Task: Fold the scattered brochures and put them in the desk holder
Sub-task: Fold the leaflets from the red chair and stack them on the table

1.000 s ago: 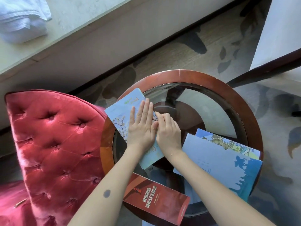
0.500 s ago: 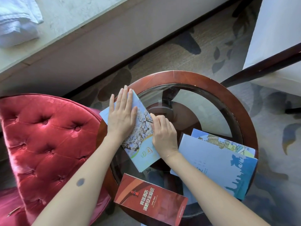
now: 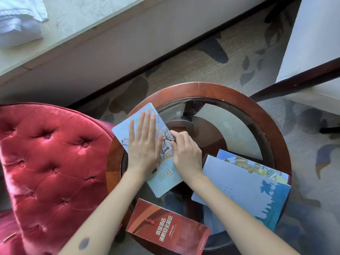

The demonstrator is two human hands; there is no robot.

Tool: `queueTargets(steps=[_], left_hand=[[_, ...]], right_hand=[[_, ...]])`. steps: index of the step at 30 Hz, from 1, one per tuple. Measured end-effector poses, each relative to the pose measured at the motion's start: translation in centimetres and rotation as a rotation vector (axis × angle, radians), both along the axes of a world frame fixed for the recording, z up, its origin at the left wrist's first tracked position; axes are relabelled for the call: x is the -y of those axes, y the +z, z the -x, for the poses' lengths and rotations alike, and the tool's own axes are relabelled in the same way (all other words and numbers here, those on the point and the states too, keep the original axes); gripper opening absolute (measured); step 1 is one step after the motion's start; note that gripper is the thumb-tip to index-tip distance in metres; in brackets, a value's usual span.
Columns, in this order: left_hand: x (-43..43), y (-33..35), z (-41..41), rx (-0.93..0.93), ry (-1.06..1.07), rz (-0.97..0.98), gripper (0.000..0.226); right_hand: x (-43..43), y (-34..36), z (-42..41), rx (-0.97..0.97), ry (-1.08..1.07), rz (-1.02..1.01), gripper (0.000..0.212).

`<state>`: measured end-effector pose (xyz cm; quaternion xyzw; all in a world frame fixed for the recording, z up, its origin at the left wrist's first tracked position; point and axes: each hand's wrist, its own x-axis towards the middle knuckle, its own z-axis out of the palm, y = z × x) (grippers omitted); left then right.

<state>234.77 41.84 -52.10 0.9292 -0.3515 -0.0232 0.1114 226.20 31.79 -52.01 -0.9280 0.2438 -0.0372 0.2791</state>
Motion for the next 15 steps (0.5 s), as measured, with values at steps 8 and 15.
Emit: queueTargets(steps=[8,15], left_hand=[[1.6,0.4,11.3,-0.243,0.311,-0.115,0.056],[1.6,-1.9,11.8,-0.116,0.335,-0.162,0.052]], right_hand=[[1.7,1.4,-0.9,-0.198,0.014,-0.274,0.022],[1.5,1.6,-1.2,-0.218,-0.007,-0.283,0.022]])
